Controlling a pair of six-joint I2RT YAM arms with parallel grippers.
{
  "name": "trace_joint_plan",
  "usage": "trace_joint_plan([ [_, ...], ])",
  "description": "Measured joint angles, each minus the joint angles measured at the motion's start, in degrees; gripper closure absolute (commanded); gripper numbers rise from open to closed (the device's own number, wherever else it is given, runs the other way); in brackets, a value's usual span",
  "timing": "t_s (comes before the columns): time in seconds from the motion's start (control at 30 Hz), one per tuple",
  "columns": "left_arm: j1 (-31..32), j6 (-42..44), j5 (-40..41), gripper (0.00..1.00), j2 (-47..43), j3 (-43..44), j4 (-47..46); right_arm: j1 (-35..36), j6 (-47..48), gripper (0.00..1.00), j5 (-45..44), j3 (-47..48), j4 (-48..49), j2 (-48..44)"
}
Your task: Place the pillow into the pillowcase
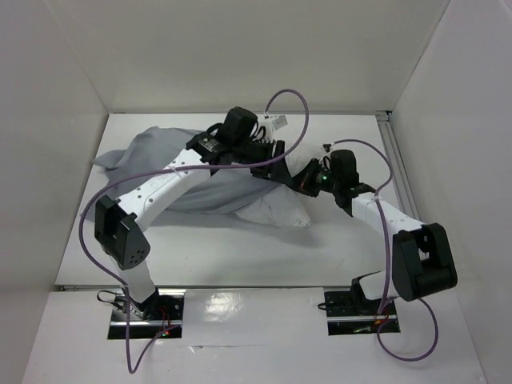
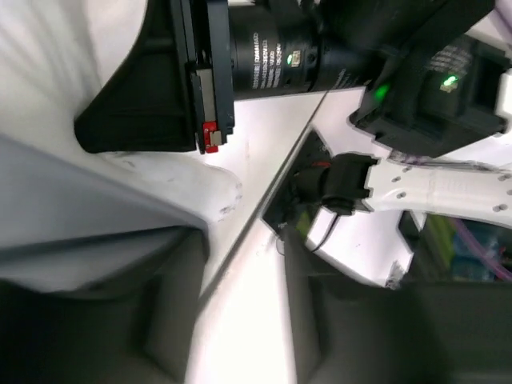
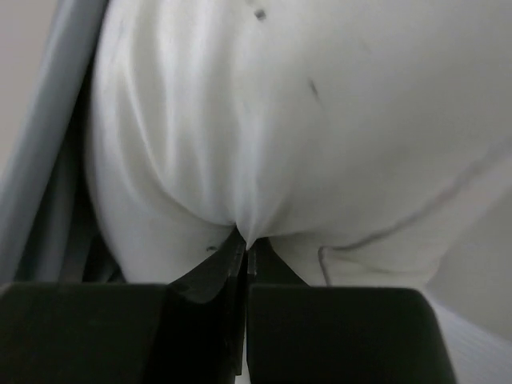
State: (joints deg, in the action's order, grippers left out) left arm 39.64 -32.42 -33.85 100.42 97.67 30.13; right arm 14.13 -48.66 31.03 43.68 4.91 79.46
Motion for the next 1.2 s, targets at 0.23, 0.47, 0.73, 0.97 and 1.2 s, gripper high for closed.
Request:
trace_joint_plan([
  [0.23, -1.3, 4.4, 2.3, 0.25, -3.4, 10.7, 10.6, 0.4, 3.8, 1.0, -0.3, -2.2, -2.1, -7.6],
  [0.47, -7.7, 7.0, 2.9, 0.38, -6.5, 11.9, 12.6, 1.8, 13.2, 0.72, -2.4, -3.6, -16.4, -14.8],
  [0.73, -9.8, 8.6, 7.1, 0.06, -6.6, 9.3, 13.4, 2.1, 18.1, 0.12, -5.1, -2.4, -25.7, -17.0],
  [0.97, -9.7, 8.3, 22.8, 0.12, -2.4, 11.5, 14.1, 2.1, 18.4, 0.09, -10.0, 3.2, -27.3, -15.7],
  [1.2, -9.1, 7.1, 34.6, 0.18, 17.0, 25.7, 13.8, -0.3, 15.4, 0.09, -13.9, 5.4, -25.3, -11.9],
])
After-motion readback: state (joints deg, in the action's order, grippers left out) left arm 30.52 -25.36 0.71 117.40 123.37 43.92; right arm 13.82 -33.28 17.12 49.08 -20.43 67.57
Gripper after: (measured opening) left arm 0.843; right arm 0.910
